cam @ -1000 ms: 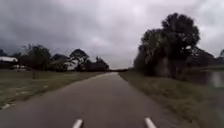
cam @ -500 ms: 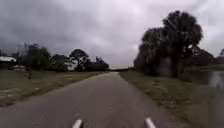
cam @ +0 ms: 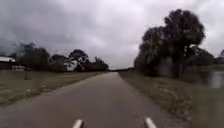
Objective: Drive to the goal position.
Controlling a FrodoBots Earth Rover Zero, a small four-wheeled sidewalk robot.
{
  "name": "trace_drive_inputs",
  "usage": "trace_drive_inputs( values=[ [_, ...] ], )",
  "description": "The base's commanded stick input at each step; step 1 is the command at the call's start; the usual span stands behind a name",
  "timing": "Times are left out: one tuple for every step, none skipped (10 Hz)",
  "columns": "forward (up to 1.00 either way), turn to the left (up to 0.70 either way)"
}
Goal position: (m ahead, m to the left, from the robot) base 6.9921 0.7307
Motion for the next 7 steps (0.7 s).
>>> trace_drive_inputs(
  values=[
    [0.84,0.03],
    [0.84,0.03],
    [0.84,0.03],
    [0.84,0.03],
    [0.84,0.03],
    [0.84,0.03],
    [0.84,0.03]
  ],
)
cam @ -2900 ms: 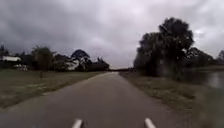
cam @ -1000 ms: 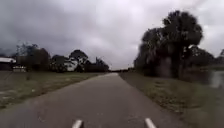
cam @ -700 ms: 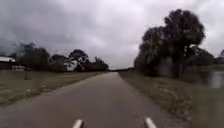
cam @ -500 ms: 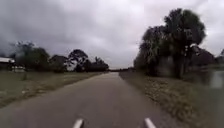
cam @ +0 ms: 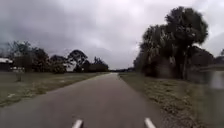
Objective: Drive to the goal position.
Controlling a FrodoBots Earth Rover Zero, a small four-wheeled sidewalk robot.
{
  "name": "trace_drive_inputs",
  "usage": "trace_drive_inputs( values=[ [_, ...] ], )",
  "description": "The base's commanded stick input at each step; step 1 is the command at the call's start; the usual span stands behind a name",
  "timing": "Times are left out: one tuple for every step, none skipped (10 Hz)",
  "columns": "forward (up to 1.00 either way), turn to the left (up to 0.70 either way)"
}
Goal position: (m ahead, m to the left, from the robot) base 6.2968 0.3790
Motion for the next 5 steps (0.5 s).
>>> trace_drive_inputs(
  values=[
    [0.84,0.03],
    [0.84,0.03],
    [0.84,0.03],
    [0.84,0.03],
    [0.84,0.03]
  ],
)
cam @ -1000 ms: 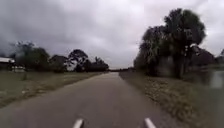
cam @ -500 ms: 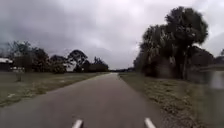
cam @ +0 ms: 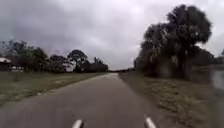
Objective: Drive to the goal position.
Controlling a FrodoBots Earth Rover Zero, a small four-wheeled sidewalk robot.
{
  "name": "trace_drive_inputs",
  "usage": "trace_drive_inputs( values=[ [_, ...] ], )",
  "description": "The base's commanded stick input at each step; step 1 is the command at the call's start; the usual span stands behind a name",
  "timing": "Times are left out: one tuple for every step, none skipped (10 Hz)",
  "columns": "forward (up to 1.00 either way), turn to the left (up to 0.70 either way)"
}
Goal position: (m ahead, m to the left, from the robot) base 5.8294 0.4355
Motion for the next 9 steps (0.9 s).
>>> trace_drive_inputs(
  values=[
    [0.84,0.03],
    [0.84,0.03],
    [0.84,0.03],
    [0.84,0.03],
    [0.84,0.03],
    [0.84,0.03],
    [0.84,0.03],
    [0.84,0.03],
    [0.84,0.03]
  ],
)
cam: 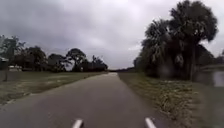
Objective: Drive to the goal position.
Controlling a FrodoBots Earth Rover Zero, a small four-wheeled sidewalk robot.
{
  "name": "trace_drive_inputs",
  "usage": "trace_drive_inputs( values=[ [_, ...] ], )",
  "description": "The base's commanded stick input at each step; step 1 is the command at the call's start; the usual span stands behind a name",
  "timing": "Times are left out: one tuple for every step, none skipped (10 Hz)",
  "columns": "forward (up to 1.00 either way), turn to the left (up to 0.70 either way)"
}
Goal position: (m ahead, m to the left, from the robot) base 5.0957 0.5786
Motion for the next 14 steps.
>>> trace_drive_inputs(
  values=[
    [0.84,0.03],
    [0.84,0.29],
    [0.84,0.27],
    [0.84,0.03],
    [0.84,0.03],
    [0.84,0.03],
    [0.84,0.03],
    [0.84,0.03],
    [0.84,0.03],
    [0.84,0.03],
    [0.84,0.03],
    [0.84,0.03],
    [0.84,0.03],
    [0.84,0.03]
  ],
)
